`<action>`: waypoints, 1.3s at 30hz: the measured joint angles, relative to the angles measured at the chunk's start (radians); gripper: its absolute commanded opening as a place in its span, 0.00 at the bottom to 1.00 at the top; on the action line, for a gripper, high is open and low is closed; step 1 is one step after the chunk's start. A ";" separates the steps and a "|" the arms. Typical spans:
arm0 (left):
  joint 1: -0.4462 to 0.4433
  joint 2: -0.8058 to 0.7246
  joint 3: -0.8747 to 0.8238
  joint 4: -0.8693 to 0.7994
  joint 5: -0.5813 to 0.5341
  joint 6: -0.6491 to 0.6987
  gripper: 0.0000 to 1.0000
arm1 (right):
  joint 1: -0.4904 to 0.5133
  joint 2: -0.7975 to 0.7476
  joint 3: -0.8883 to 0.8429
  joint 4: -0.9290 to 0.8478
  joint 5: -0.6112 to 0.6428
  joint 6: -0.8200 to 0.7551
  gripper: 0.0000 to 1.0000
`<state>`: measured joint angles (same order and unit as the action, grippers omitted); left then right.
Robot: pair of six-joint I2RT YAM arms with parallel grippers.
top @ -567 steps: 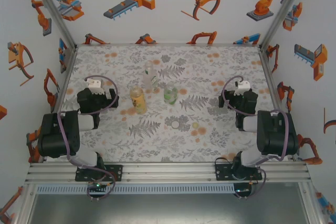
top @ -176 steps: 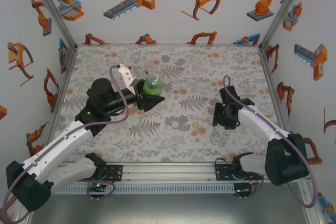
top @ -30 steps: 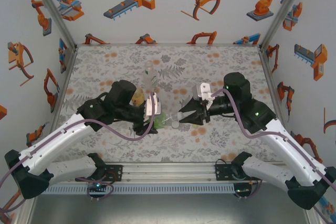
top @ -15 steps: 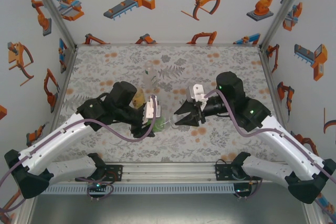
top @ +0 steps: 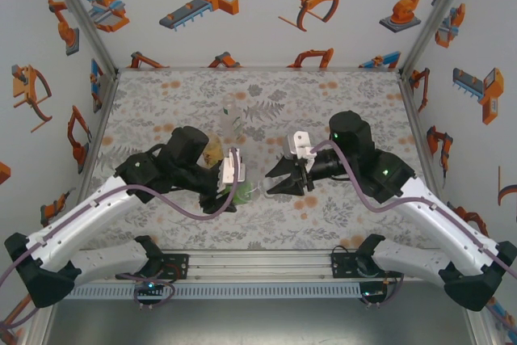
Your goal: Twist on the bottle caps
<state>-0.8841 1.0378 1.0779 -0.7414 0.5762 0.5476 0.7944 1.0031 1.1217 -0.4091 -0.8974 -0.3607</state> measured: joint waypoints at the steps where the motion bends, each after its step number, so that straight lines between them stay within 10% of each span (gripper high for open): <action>1: 0.000 -0.004 -0.001 0.004 0.000 0.000 0.00 | 0.004 0.002 0.000 0.005 0.000 0.000 0.00; 39: 0.000 -0.028 -0.048 0.076 -0.015 -0.009 0.00 | 0.040 0.008 0.019 0.000 0.111 0.120 0.00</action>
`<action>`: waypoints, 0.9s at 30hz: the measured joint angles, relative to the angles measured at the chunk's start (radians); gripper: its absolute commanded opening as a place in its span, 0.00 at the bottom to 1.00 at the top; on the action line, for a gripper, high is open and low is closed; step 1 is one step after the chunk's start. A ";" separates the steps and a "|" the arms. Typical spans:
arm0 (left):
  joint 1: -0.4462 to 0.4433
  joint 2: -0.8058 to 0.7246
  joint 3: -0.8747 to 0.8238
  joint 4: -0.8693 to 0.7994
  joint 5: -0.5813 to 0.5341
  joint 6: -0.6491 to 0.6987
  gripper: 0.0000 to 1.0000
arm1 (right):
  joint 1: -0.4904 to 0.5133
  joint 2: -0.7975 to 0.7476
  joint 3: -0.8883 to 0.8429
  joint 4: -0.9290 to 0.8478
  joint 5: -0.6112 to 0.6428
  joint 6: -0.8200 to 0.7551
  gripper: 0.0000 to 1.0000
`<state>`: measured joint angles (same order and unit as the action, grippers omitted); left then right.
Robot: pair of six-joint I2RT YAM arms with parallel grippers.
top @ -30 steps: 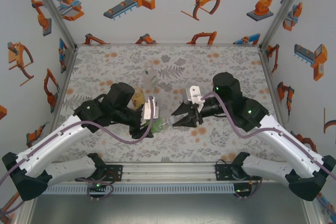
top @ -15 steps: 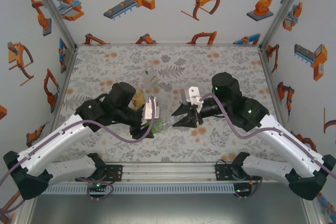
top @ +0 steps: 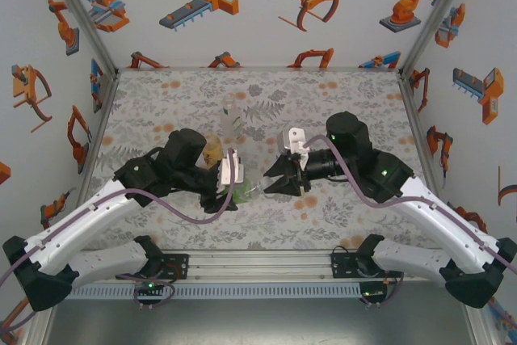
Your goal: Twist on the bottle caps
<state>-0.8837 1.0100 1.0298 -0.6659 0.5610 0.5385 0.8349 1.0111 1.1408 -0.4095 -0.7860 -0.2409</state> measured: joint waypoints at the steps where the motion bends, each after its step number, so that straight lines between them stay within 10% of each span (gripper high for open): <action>1: 0.000 0.000 -0.001 0.003 -0.003 -0.001 0.00 | 0.000 -0.002 -0.002 0.004 0.009 0.018 0.00; 27: 0.003 0.015 -0.026 0.102 -0.132 -0.033 0.00 | 0.010 -0.007 -0.049 0.054 0.441 0.981 0.06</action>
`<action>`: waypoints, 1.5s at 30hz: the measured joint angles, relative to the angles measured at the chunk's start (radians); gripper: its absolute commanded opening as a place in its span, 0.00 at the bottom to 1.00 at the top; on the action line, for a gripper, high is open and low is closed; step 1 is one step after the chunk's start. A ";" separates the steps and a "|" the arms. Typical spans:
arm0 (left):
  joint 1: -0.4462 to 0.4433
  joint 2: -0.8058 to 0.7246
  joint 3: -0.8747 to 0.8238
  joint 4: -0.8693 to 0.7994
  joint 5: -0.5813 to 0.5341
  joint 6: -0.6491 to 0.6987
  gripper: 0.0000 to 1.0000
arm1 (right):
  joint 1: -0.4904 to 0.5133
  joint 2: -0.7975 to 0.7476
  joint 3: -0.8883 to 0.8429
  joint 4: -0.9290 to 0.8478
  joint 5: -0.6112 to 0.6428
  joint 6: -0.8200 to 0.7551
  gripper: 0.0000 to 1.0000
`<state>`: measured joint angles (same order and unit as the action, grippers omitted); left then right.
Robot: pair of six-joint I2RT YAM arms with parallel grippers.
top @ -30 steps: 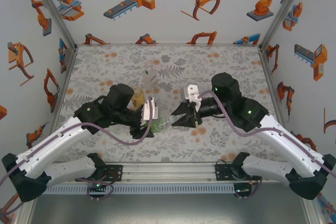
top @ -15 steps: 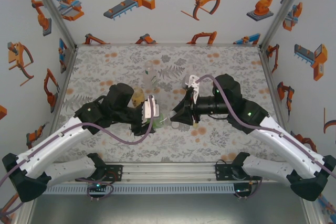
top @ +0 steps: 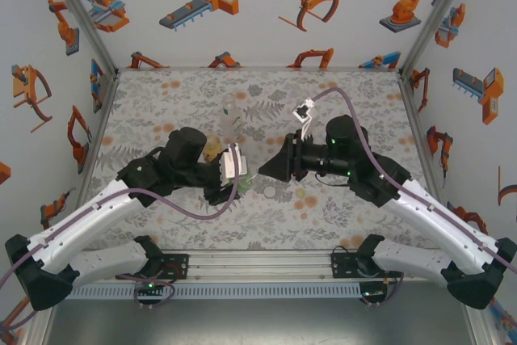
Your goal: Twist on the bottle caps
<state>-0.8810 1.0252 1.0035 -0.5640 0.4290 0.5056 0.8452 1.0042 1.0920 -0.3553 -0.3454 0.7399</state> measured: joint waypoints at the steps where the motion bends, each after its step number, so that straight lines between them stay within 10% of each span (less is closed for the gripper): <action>1: 0.000 0.005 0.000 0.000 -0.003 0.000 0.00 | 0.000 0.007 0.008 -0.023 0.015 0.035 0.07; 9: -0.001 0.032 -0.001 0.005 -0.009 0.000 0.00 | 0.000 0.054 0.076 -0.156 0.072 0.169 0.22; 18: -0.010 0.035 -0.001 0.058 0.022 0.002 0.00 | 0.002 0.028 0.077 -0.172 0.143 0.153 0.65; 30: -0.016 0.034 -0.001 0.098 0.066 0.001 0.00 | 0.002 -0.085 0.114 -0.081 0.112 -0.225 0.65; 45: -0.019 -0.029 -0.005 0.097 0.178 -0.012 0.00 | 0.002 -0.134 0.114 -0.077 -0.328 -0.949 0.57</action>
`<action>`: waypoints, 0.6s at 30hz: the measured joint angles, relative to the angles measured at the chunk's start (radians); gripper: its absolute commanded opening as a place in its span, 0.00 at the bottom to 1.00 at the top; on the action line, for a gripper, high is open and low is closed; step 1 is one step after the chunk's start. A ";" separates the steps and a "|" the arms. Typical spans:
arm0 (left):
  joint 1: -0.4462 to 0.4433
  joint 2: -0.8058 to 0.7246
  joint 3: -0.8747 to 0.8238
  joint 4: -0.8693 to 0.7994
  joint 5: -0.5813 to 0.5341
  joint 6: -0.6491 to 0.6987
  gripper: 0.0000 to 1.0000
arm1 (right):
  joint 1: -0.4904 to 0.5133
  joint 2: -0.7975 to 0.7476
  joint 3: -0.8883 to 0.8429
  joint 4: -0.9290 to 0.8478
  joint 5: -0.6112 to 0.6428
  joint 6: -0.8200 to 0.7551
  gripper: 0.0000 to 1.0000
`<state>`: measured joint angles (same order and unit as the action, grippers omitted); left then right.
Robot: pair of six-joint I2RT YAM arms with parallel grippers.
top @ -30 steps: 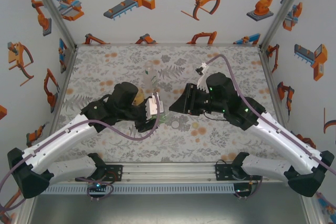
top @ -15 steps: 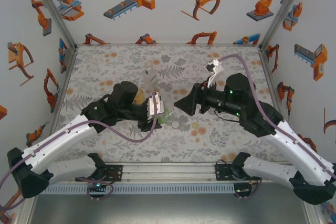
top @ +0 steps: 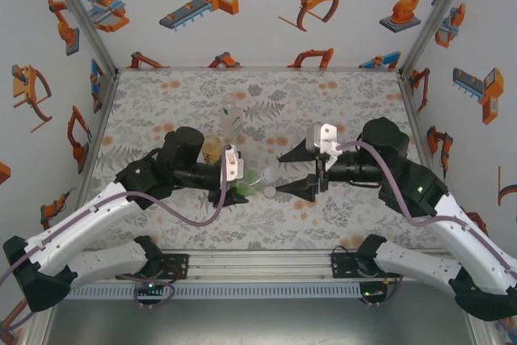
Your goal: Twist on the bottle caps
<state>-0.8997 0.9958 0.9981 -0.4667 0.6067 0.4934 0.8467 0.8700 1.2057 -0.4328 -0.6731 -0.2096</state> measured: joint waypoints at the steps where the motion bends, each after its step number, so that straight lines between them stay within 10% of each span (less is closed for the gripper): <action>1: -0.002 -0.002 0.000 0.000 0.008 -0.006 0.00 | 0.000 0.000 -0.001 0.005 -0.021 -0.014 0.56; 18: -0.005 -0.028 -0.011 -0.001 0.041 -0.036 0.00 | 0.000 0.060 -0.044 0.109 -0.121 -0.067 0.46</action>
<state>-0.9047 0.9680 0.9874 -0.4675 0.6479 0.4572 0.8467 0.9295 1.1618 -0.3233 -0.7937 -0.2768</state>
